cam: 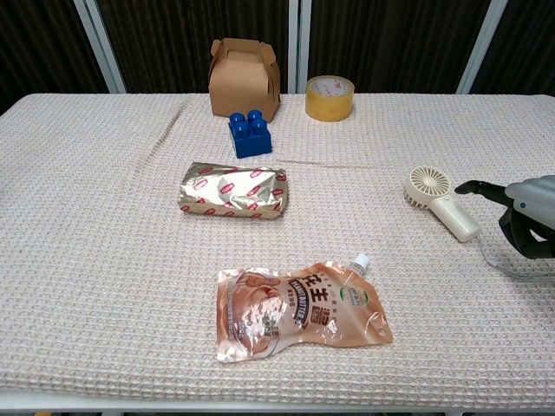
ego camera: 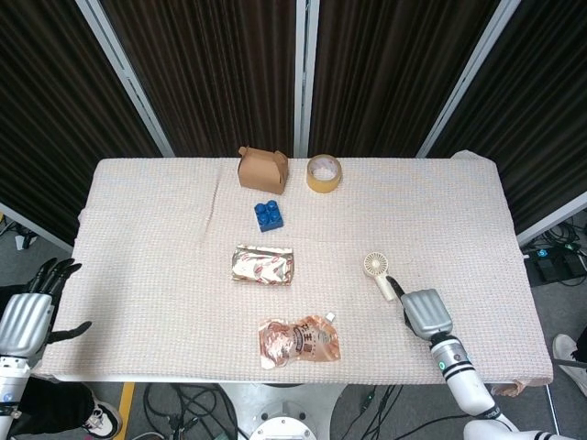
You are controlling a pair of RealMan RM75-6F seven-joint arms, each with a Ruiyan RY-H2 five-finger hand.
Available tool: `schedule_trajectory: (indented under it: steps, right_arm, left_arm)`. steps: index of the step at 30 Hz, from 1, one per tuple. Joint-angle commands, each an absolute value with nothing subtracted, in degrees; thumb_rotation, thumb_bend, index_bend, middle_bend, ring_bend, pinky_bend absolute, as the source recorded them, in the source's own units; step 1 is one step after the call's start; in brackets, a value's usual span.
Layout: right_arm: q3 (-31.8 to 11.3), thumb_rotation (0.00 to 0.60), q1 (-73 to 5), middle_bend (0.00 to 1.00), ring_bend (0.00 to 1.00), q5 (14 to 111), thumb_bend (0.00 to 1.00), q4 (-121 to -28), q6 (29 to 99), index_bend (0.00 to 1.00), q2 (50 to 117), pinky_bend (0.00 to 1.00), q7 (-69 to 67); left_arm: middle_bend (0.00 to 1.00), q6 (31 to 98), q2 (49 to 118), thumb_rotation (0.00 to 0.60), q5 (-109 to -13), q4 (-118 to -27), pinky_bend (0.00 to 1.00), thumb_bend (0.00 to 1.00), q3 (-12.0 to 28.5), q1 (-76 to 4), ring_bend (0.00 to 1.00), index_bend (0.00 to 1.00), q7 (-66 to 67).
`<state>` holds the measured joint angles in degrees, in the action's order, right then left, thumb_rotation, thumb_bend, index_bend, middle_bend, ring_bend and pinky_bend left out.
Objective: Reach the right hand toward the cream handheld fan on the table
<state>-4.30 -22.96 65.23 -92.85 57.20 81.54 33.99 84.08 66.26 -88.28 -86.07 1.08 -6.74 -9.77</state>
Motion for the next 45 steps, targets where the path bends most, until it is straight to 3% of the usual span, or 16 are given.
schedule_trajectory:
  steps: [1, 45]
  right_arm:
    - [-4.58, 0.600, -23.97, 0.93, 0.85, 63.73, 1.00, -93.11, 56.71, 0.01, 81.66, 0.75, 34.90]
    - [-0.93, 0.600, -29.24, 0.92, 0.85, 54.40, 1.00, -91.70, 54.43, 0.01, 82.51, 0.75, 33.31]
  left_arm:
    - [0.10, 84.06, 66.19, 0.600, -88.15, -86.00, 0.24, 0.00, 1.16, -6.75, 0.03, 0.14, -9.92]
    - [0.10, 83.33, 65.98, 0.600, -88.06, -85.61, 0.24, 0.00, 0.93, -6.97, 0.03, 0.14, -11.98]
